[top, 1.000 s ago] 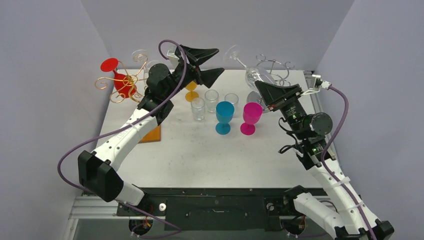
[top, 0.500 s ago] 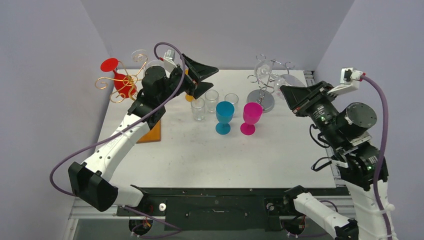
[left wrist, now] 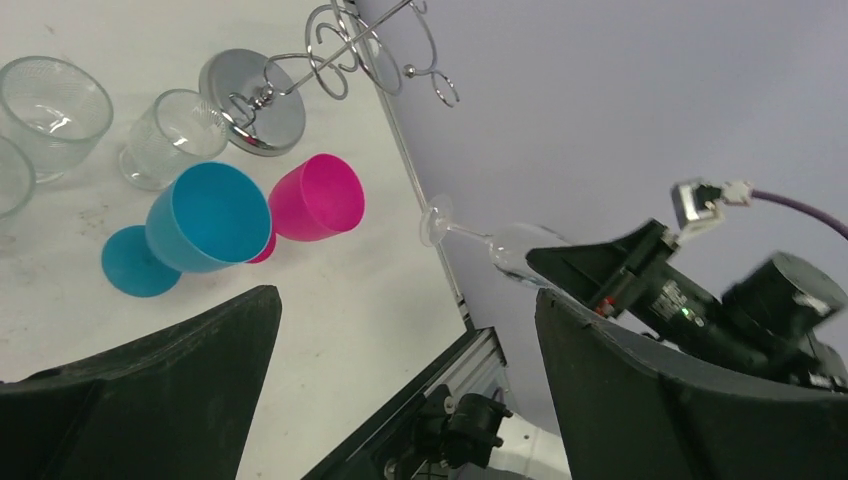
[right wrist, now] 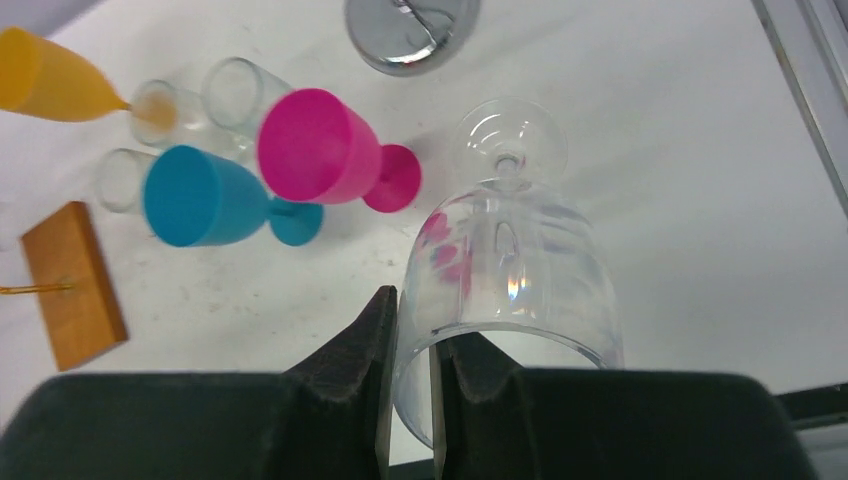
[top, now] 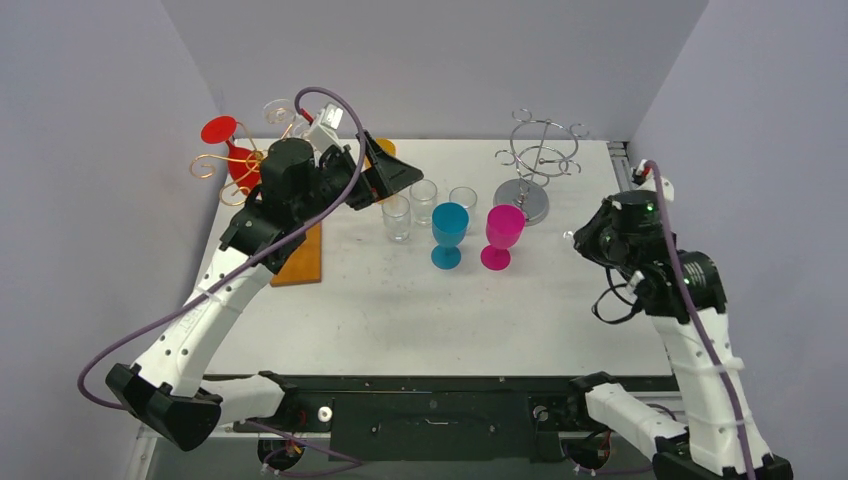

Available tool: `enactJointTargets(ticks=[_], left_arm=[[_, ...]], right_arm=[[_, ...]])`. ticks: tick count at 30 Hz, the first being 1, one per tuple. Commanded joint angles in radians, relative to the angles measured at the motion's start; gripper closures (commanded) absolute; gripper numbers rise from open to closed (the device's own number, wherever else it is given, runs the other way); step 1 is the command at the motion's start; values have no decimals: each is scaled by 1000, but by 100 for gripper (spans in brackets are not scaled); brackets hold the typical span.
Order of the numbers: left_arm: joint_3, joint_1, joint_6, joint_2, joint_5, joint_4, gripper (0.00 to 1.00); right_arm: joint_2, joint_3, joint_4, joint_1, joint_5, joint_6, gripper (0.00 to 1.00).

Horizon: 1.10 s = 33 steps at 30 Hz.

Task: Take the wine glass off the wine glass rack
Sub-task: Place the wine glass at the center of the board.

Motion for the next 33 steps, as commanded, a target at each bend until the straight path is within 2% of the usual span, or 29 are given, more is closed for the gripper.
enactJointTargets(ticks=[1, 8, 16, 25, 33], left_arm=[[29, -9, 144, -69, -25, -81, 4], [-9, -15, 220, -115, -32, -121, 4], [-24, -32, 257, -123, -25, -148, 4], [-9, -39, 269, -108, -17, -151, 4], [-9, -40, 270, -97, -14, -152, 4]], right_arm=[[73, -96, 97, -92, -69, -18, 100], [259, -175, 220, -176, -140, -24, 100], [439, -152, 298, -179, -216, -8, 100], [551, -98, 309, -180, -226, -6, 100], [553, -68, 290, -180, -190, -13, 75]])
